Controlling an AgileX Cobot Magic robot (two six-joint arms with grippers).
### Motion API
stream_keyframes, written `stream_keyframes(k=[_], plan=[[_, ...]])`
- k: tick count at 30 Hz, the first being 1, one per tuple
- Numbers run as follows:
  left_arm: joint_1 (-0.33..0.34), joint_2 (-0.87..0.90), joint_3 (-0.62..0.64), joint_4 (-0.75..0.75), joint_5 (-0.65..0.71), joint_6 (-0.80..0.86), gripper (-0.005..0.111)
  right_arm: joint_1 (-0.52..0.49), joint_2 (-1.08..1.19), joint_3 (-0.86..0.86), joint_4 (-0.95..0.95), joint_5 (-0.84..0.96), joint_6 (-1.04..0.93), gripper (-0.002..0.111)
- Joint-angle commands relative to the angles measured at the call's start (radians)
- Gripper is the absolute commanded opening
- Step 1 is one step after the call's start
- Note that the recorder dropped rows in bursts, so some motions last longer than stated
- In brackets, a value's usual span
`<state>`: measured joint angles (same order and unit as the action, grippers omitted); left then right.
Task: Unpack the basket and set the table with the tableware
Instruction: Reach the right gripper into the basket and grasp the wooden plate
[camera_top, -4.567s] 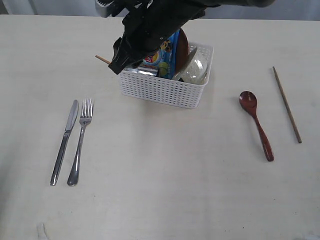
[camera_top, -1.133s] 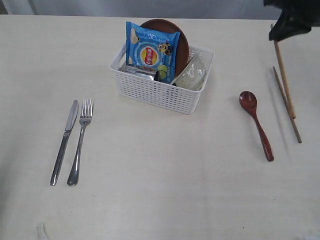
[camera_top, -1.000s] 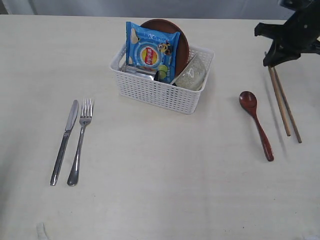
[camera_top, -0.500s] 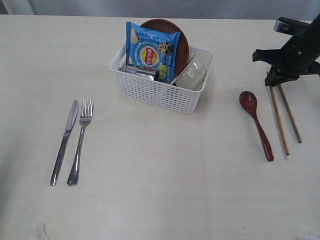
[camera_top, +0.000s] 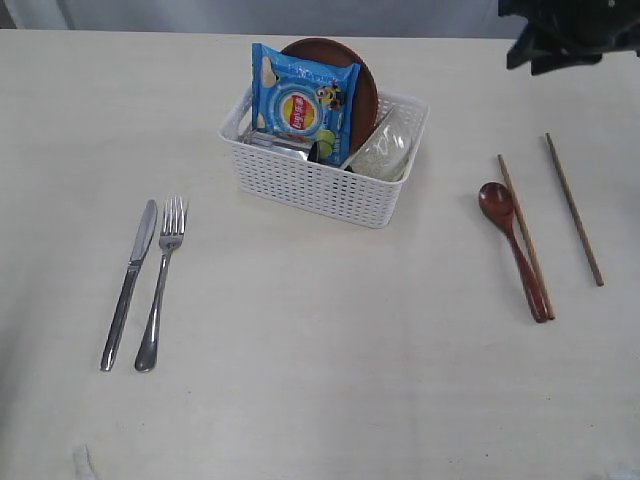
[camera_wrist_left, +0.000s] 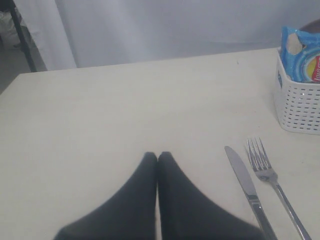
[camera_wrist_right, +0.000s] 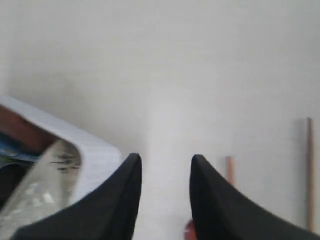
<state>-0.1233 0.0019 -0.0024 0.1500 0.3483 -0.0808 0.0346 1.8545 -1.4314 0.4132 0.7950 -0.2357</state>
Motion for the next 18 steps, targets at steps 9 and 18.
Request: stream_keyframes(k=[9,18], plan=[[-0.005,-0.002,0.002,0.0,-0.001,-0.002,0.0,0.36,0.036,-0.118,-0.321,0.065,0.318,0.032],[-0.005,-0.002,0.002,-0.003,-0.001,-0.002,0.0,0.411,0.125,-0.228,-0.362,0.186,0.4,0.032]])
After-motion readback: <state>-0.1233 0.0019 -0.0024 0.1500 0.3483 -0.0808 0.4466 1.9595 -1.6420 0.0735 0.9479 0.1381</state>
